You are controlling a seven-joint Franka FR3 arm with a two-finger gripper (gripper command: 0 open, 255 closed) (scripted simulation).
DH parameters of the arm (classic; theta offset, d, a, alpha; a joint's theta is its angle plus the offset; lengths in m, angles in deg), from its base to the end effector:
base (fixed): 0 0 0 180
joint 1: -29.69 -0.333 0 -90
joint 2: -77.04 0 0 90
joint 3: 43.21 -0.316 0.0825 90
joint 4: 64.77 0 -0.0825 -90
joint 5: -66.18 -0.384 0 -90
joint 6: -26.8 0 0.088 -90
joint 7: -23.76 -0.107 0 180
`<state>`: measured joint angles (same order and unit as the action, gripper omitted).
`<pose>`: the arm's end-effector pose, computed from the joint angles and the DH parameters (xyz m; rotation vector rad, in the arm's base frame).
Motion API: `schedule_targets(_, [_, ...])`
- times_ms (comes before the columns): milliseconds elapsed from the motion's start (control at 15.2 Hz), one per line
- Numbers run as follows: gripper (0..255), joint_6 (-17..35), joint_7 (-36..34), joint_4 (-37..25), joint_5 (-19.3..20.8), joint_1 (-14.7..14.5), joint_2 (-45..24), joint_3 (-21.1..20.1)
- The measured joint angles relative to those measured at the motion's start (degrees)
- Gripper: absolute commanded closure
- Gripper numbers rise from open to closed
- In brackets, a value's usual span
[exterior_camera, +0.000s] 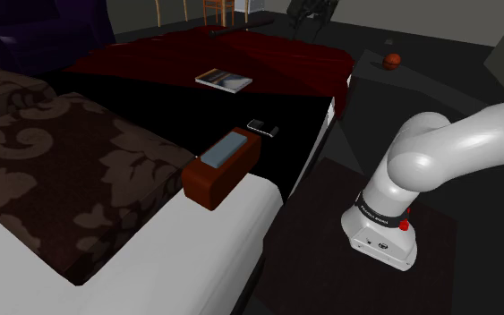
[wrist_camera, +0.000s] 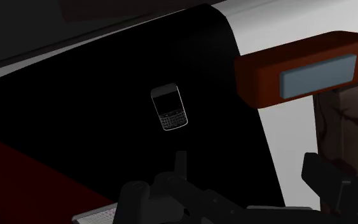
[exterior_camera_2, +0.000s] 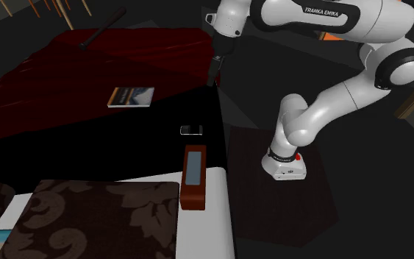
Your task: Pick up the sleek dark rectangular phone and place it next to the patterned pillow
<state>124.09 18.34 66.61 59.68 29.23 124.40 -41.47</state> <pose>0.3070 -0.0001 0.6466 -2.9729 0.1653 -0.3376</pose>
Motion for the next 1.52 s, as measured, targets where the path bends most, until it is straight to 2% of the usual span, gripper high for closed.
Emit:
schedule_targets(330, [0,4.03,3.31,3.3,1.29,-0.67,-2.4,0.33])
schedule_targets(792, [0,14.49,10.7,10.76,4.52,-1.88,-8.99,1.24])
schedule_targets(1518, [0,32.47,20.56,15.45,10.6,-2.54,-27.18,2.57])
